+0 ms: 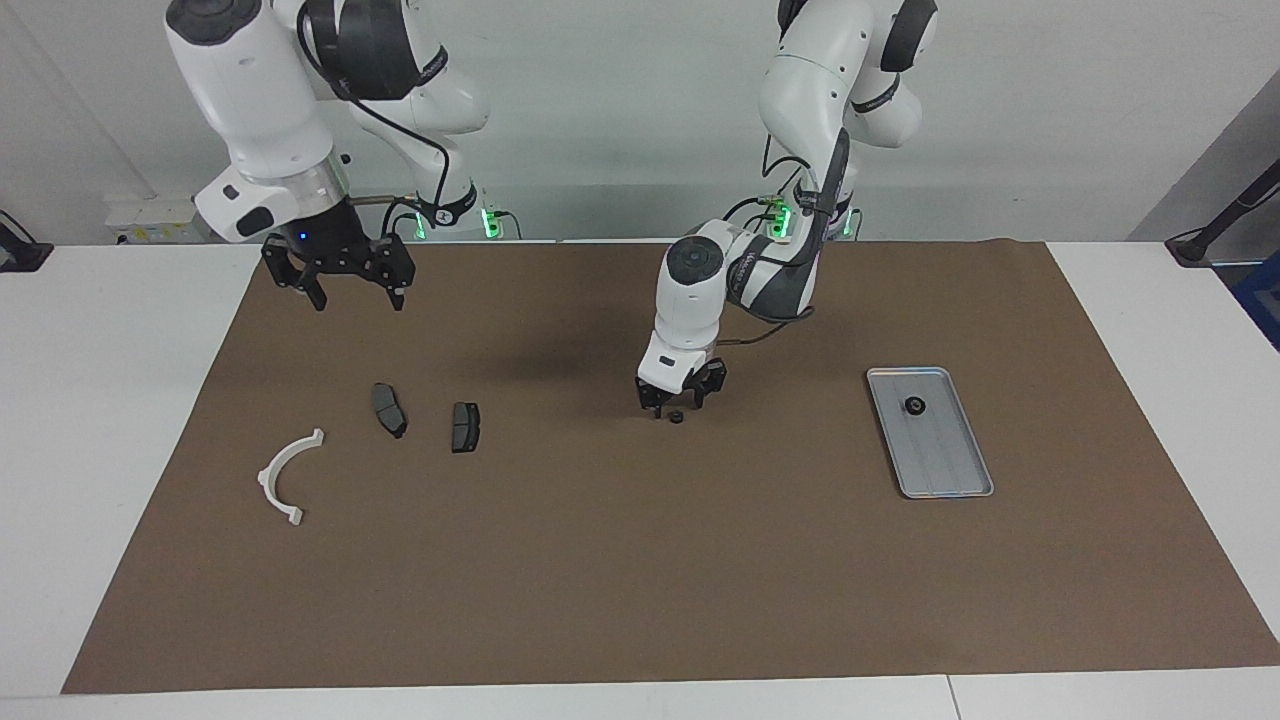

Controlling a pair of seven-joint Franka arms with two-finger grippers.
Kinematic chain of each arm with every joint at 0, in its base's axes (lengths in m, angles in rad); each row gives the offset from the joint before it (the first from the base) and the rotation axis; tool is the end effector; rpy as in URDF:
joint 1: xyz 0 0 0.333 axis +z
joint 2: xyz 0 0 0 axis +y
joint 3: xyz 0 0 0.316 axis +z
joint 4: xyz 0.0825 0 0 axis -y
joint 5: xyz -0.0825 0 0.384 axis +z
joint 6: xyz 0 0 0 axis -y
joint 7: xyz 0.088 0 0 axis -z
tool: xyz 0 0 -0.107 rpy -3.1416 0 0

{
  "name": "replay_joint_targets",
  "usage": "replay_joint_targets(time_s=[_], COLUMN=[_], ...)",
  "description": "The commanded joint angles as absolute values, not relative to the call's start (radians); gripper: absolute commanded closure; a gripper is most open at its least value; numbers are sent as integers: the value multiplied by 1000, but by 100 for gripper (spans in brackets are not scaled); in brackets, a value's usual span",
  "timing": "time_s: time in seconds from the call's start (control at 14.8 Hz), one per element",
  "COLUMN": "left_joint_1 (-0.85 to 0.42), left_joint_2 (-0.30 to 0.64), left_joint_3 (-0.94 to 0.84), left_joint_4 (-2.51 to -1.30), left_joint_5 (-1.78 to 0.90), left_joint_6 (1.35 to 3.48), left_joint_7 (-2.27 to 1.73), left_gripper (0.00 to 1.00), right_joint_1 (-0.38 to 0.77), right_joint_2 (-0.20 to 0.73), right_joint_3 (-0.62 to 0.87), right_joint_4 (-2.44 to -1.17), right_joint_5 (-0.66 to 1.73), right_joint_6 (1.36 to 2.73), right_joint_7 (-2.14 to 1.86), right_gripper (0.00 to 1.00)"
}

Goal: Pick bearing gear from pile to tray
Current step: 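Carry the second bearing with the left gripper over the silver tray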

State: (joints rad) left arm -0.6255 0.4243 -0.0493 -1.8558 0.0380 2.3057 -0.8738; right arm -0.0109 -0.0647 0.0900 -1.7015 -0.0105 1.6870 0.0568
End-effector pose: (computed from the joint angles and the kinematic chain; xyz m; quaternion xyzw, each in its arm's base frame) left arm 0.5024 -0.3983 0.2951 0.9959 0.0891 0.0123 0.0062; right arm 0.5421 0.0435 0.6081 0.9996 0.0116 0.0255 0.0064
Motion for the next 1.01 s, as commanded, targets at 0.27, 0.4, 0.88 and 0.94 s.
replay_joint_targets(time_s=[0.27, 0.4, 0.88, 0.94], left_joint_1=[-630, -605, -288, -223], left_joint_2=[422, 422, 264, 253], left_joint_3=[-26, -26, -28, -28], left_joint_4=[-1812, -1751, -1707, -1709], left_joint_5=[73, 121, 63, 57], left_joint_6=[2283, 2203, 1930, 1908], left_joint_7=[-888, -878, -383, -276], left_gripper=[100, 100, 100, 100], right_joint_1=[-32, -31, -41, -44], right_joint_2=[-152, -153, -153, -152], right_joint_3=[98, 97, 104, 104], right_joint_4=[-1692, -1692, -1663, -1661], right_joint_5=[5, 9, 35, 34], right_joint_6=[1589, 1588, 1465, 1463], right_joint_7=[-9, -5, 49, 49], right_gripper=[0, 0, 0, 0])
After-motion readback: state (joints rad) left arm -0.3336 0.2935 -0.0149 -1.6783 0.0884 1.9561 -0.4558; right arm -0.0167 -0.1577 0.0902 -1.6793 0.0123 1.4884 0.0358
